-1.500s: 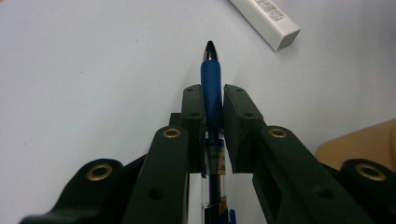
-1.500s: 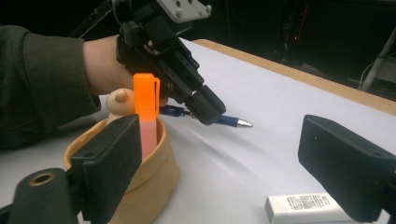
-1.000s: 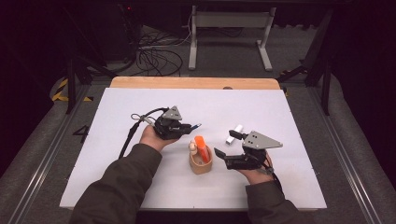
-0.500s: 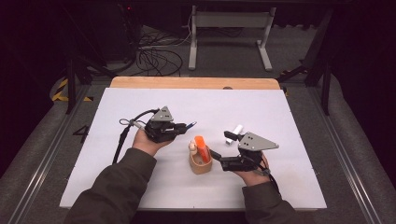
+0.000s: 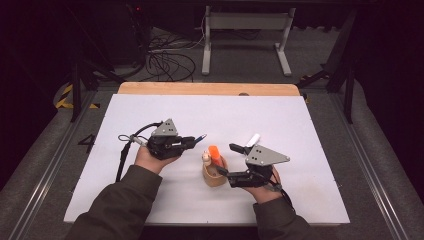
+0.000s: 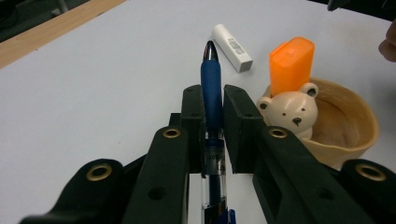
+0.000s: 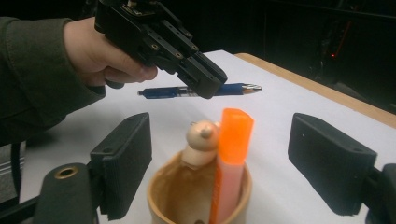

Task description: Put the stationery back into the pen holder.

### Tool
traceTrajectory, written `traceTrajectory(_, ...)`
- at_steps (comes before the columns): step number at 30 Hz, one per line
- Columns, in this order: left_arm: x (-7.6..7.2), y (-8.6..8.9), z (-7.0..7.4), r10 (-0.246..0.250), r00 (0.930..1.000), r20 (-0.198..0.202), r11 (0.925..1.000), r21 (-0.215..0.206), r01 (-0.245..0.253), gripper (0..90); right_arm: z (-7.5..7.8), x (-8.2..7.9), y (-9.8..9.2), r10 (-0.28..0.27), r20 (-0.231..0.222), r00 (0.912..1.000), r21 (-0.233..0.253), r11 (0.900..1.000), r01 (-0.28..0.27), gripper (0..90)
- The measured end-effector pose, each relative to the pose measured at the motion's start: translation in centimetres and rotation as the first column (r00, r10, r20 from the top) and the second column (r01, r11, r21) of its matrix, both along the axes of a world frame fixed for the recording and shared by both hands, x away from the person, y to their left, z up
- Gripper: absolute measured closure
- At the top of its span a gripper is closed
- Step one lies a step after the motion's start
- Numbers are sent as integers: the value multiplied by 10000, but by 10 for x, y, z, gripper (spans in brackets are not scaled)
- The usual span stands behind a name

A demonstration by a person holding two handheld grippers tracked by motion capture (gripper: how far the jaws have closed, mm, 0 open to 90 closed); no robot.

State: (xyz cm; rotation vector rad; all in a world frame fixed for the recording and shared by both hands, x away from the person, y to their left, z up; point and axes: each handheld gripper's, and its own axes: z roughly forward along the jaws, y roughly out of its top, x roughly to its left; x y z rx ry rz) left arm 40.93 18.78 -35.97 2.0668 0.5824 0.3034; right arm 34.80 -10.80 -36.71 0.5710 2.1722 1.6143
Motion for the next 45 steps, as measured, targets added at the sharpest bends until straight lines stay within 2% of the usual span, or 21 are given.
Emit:
traceTrajectory(8,-14,2,3,-75,10000,13,9998,-179,76,791,2,-7,15,448,24,9990,-171,9989,-448,250)
traceTrajectory(20,-32,2,3,-178,9998,-13,9992,-366,177,791,-5,-13,38,927,-424,9948,-413,9947,-944,324)
traceTrajectory(27,-43,2,10,-313,9993,181,9960,-834,328,791,-11,-17,52,1123,-630,9917,-447,9923,-1152,360)
traceTrajectory(30,-46,1,12,-369,9989,299,9947,-944,396,791,-14,-19,58,1084,-695,9917,-449,9927,-1117,366)
traceTrajectory(33,-48,-2,11,-408,9989,234,9933,-1075,431,791,-16,-19,62,947,-819,9921,-383,9944,-981,377)
traceTrajectory(45,-53,-17,9,-657,9977,153,9925,-1026,669,790,-21,-19,67,539,-1288,9902,266,9983,-509,425)
